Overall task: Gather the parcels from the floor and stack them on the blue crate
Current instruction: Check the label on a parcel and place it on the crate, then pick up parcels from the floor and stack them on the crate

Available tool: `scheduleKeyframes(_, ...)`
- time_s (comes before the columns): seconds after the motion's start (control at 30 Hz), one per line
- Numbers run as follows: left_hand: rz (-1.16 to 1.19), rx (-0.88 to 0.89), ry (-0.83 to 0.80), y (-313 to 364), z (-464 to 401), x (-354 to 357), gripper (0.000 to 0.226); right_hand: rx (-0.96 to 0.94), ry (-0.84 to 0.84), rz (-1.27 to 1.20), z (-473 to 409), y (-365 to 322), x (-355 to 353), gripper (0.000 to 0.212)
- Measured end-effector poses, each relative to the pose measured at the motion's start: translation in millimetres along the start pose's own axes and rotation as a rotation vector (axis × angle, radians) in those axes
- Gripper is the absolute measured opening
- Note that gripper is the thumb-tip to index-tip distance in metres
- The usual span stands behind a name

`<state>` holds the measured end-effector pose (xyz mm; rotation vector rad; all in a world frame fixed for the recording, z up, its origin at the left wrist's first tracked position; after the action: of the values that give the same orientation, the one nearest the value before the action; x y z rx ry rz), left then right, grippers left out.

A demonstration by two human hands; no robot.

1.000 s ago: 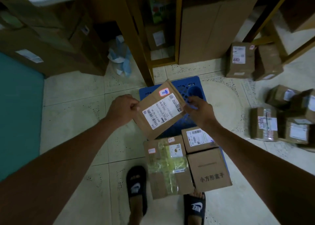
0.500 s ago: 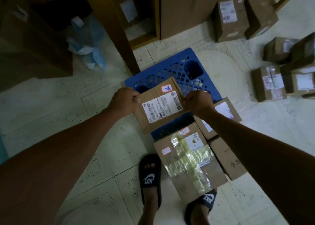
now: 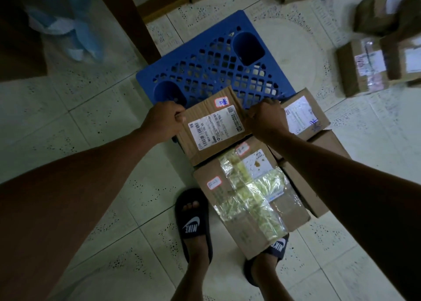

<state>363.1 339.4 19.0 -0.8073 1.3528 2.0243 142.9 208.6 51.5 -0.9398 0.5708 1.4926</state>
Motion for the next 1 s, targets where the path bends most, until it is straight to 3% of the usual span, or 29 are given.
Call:
scheduleKeyframes(0.27, -0.005, -0.065, -0.057, 5.3, 8.6, -3.2, 0.018, -0.027, -0.042, -0.005, 2.7, 0.3, -0.7, 0.033)
scheduleKeyframes(0.33, -0.049, -0.057, -0.094, 14.5, 8.0, -8.9, 0.014, -0.01, -0.038, -0.098, 3.6, -2.0, -0.2, 0.026)
scheduleKeyframes(0.47, -0.121, -0.073, -0.035, 55.6, 4.3, -24.5, 0.035, 0.059, -0.007, -0.33, 15.5, -6.3, -17.3, 0.017)
scheduleKeyframes(0.63, 0.095, -0.212, -0.028, 136.3, -12.7, -49.4, 0.03, 0.186, -0.015, -0.514, 39.4, -0.7, -78.4, 0.029)
scheduleKeyframes(0.77, 0.122, -0.113, -0.086, 227.4, -25.8, -66.6, 0.03, 0.25, 0.007, -0.601, 61.6, 35.3, -143.5, 0.038)
scheduleKeyframes(0.93, -0.249, 0.194, -0.28, 345.6, -48.9, -72.7, 0.043, 0.222, 0.124, -0.472, 86.5, 127.8, -222.3, 0.042)
scheduleKeyframes(1.0, -0.259, 0.266, -0.315, 393.4, -58.5, -67.3, 0.047, 0.222, 0.136, -0.398, 93.6, 172.0, -247.5, 0.044)
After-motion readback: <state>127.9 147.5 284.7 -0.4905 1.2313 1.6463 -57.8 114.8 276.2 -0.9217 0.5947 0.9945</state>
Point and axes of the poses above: each hand's wrist, its own z-axis away from the middle knuckle, its own x-axis out of the palm, y = z × x, the point moved 1 cm from there along -z, towards the middle knuckle, and after that the axes turned 12 degrees about x, right-handed, at the moved point
